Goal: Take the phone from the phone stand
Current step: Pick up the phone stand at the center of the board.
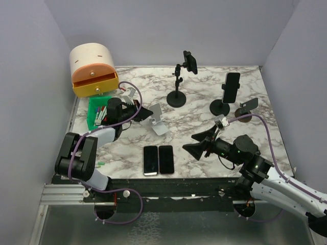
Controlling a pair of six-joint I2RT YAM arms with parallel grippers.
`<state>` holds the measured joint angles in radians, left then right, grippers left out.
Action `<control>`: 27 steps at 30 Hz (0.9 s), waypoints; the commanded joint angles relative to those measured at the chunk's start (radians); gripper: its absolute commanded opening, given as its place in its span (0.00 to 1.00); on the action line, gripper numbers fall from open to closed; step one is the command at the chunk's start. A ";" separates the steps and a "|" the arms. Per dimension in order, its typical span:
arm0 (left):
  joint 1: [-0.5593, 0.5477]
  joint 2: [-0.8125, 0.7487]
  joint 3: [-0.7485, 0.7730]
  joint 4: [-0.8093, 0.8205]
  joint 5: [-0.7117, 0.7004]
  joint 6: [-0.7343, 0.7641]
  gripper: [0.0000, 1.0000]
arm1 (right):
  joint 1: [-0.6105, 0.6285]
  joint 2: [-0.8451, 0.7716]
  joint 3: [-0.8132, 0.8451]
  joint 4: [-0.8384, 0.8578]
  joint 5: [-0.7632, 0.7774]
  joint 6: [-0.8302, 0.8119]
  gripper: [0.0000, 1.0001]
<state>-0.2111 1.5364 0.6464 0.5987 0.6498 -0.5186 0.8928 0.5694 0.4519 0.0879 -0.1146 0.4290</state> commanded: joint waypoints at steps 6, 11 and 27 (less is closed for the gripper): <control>-0.073 -0.203 -0.033 0.076 0.090 0.007 0.00 | 0.000 0.069 0.197 -0.179 -0.064 -0.139 0.84; -0.184 -0.336 -0.050 0.075 0.165 0.070 0.00 | 0.001 0.121 0.337 -0.313 -0.117 -0.223 0.84; -0.410 -0.515 -0.124 0.172 0.310 0.177 0.00 | 0.001 0.102 0.352 -0.344 -0.250 -0.255 0.74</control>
<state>-0.5968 1.0451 0.5346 0.6849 0.9070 -0.3695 0.8928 0.6796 0.8162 -0.2783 -0.2665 0.1646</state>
